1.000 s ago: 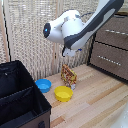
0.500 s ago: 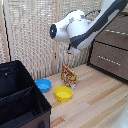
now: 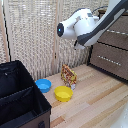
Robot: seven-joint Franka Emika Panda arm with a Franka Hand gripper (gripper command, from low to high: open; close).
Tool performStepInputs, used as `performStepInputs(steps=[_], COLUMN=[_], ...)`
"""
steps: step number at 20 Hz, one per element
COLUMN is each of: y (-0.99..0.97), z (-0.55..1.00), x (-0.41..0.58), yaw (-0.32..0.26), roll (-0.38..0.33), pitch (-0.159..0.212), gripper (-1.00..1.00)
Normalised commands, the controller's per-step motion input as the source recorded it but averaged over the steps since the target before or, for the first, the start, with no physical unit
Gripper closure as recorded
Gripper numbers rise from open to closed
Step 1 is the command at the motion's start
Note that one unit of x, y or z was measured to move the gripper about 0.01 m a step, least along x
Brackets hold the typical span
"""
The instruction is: Locate and clasp the grip of the topmost drawer. Steadily and circumspectly yank the drawer open. Discover and seize the nutrition bar using your clamp. Deposit the nutrition bar in the accessible drawer. Unclench the nutrition bar.
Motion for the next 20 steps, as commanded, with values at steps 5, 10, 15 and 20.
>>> performStepInputs(steps=[5,10,15,20], y=[-0.63,-0.68,-0.71,-0.70], z=[0.17,0.24,0.27,0.27], x=[-0.013,-0.055,-0.078,-0.090], yaw=[0.108,0.095,0.085,0.087], roll=[-0.074,-0.063,-0.055,-0.062], pitch=[0.025,0.030,0.027,0.025], gripper=[-1.00,-1.00,-1.00,-1.00])
